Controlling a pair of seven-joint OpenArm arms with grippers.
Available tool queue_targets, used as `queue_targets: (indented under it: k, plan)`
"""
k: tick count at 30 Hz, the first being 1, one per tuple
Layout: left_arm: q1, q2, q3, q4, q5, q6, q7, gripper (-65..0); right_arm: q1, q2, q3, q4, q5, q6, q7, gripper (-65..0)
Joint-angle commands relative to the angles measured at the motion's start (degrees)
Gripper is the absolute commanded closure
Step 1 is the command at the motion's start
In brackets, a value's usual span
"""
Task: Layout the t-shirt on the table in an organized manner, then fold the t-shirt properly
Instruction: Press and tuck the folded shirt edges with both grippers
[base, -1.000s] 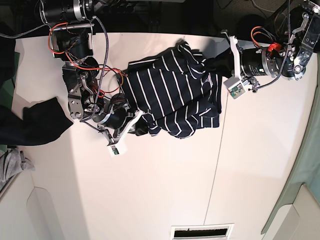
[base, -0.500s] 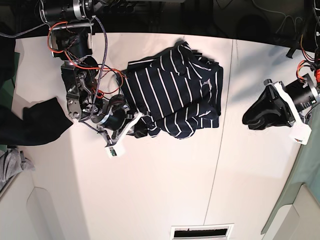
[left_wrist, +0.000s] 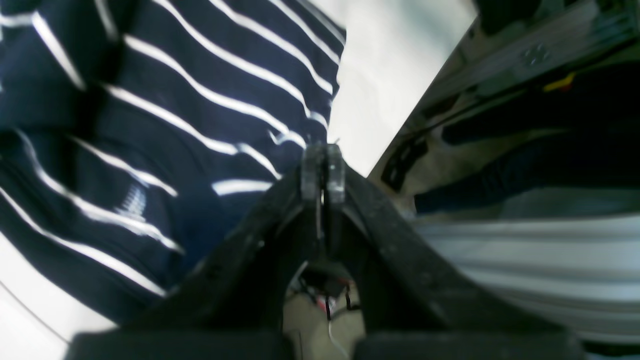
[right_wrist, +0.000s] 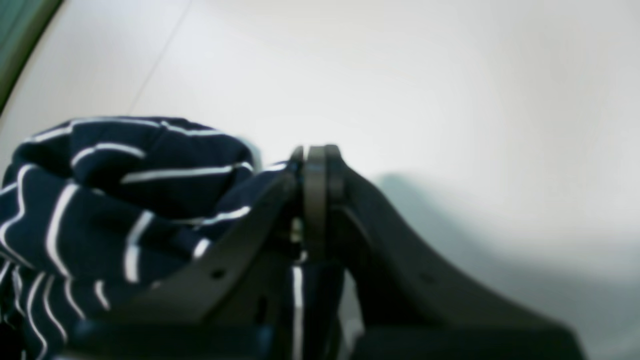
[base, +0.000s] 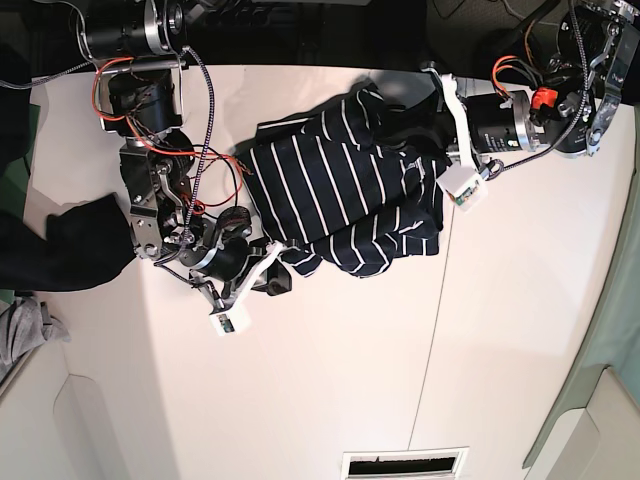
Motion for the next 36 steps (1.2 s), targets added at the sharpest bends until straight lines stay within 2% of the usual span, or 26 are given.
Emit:
queue_targets:
  k: [1,4,10,14,20,28,36]
  plan:
    - [0.7,-0.8,-0.3,0.5,-0.2,-0.5,-1.0,-1.0,1.6,-0.1,0.0,1.2,0.7,0.4,1.4,0.0]
    - [2.0,-0.8,-0.3,-2.2,2.0,-0.5,-2.9,-1.1,1.6,-0.1,0.0,1.2,0.8,0.4,1.8,0.0]
    - [1.2,-0.8,-0.3,-14.4,6.5,-0.5,-10.8,-1.1,1.6,-0.4,0.0,1.1,0.8,0.4,2.0,0.0]
    - [-0.4,-0.8,-0.3,-19.7,6.2,-0.5,-10.9,-1.1,1.6,-0.5,0.0,1.1,0.8,0.4,2.6,0.0]
    - [-3.1,-0.3,-0.3,-20.0,5.4,-0.5,-10.9,-1.0,1.2,-1.2,0.0,0.1,0.7,0.5,2.6,0.0]
    - [-10.5,4.4,-0.3,-24.7,12.4,4.7,-11.6,-1.0,1.0,-1.1,0.0,-4.1,0.8,0.5,2.2,0.0]
    - [-20.9,9.7,-0.4,-39.8,12.8,4.8,-11.8,-1.0,-1.5,-1.1,0.0,-3.9,0.9,1.1,0.9,0.0]
